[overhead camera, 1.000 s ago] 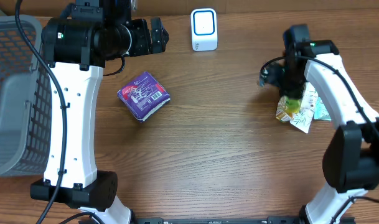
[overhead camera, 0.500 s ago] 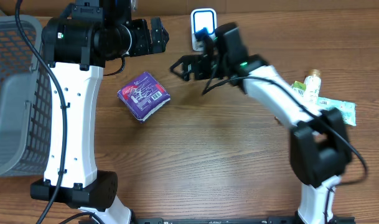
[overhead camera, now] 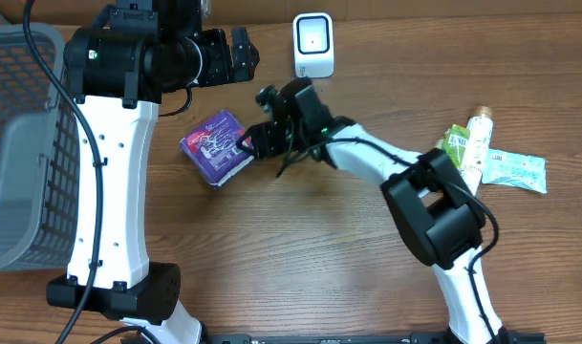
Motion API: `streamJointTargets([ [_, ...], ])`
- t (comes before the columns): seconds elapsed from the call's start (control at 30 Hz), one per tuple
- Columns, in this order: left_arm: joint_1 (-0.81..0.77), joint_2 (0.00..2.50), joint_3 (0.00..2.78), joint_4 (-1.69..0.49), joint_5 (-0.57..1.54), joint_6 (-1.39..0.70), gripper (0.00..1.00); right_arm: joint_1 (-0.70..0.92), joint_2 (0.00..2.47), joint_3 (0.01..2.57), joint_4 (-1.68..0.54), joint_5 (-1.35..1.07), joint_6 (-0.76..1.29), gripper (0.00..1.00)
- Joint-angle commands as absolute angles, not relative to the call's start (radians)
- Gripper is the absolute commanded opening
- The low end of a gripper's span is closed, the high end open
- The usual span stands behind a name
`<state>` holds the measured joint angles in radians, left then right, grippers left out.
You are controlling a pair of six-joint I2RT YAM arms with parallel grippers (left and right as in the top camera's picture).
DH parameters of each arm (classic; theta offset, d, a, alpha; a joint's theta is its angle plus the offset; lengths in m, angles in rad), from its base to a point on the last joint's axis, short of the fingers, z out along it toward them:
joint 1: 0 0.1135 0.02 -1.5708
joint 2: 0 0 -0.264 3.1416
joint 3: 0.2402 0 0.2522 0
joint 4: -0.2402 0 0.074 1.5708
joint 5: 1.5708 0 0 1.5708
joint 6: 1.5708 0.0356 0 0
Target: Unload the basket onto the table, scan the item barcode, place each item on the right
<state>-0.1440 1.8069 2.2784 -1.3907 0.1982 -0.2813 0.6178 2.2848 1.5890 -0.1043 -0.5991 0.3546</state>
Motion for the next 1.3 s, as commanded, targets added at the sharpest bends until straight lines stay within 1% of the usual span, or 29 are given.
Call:
streamJointTargets([
  [0.0, -0.15, 1.811, 2.276, -1.387, 0.2, -0.269, 1.0, 0.628, 2.302, 1.584, -0.113, -0.535, 0.397, 0.39],
  [0.13, -0.15, 1.811, 2.277, -1.387, 0.2, -0.269, 0.99, 0.628, 2.303, 1.584, -0.137, -0.535, 0.419, 0.29],
  [0.23, -0.15, 1.811, 2.276, -1.387, 0.2, -0.269, 1.0, 0.628, 2.303, 1.584, -0.165, -0.535, 0.42, 0.28],
  [0.3, -0.15, 1.811, 2.277, -1.387, 0.2, -0.269, 1.0, 0.629, 2.302, 1.584, -0.187, -0.535, 0.42, 0.34],
  [0.4, -0.15, 1.811, 2.277, -1.387, 0.2, -0.269, 1.0, 0.632, 2.302, 1.584, -0.209, -0.533, 0.44, 0.39],
  [0.53, -0.15, 1.811, 2.277, -1.387, 0.2, -0.269, 1.0, 0.634, 2.302, 1.583, -0.241, -0.525, 0.477, 0.38],
  [0.67, -0.15, 1.811, 2.277, -1.387, 0.2, -0.269, 0.99, 0.635, 2.302, 1.583, -0.24, -0.532, 0.499, 0.28],
  [0.73, -0.15, 1.811, 2.277, -1.387, 0.2, -0.269, 1.0, 0.635, 2.303, 1.583, -0.234, -0.574, 0.499, 0.26],
  [0.8, -0.15, 1.811, 2.277, -1.387, 0.2, -0.269, 1.0, 0.635, 2.302, 1.583, -0.234, -0.612, 0.499, 0.17],
  [0.83, -0.15, 1.811, 2.277, -1.387, 0.2, -0.269, 1.0, 0.635, 2.302, 1.583, -0.235, -0.636, 0.498, 0.08],
  [0.87, -0.15, 1.811, 2.276, -1.387, 0.2, -0.269, 0.99, 0.635, 2.302, 1.583, -0.241, -0.653, 0.498, 0.04],
  [1.03, -0.15, 1.811, 2.276, -1.387, 0.2, -0.269, 1.0, 0.635, 2.28, 1.583, -0.314, -0.685, 0.498, 0.04],
  [1.1, -0.15, 1.811, 2.277, -1.387, 0.2, -0.269, 1.0, 0.63, 2.252, 1.583, -0.369, -0.634, 0.498, 0.04],
  [1.17, -0.15, 1.811, 2.277, -1.387, 0.2, -0.269, 0.99, 0.619, 2.199, 1.585, -0.47, -0.521, 0.496, 0.04],
  [1.27, -0.15, 1.811, 2.277, -1.387, 0.2, -0.269, 1.0, 0.595, 2.118, 1.585, -0.625, -0.383, 0.419, 0.04],
])
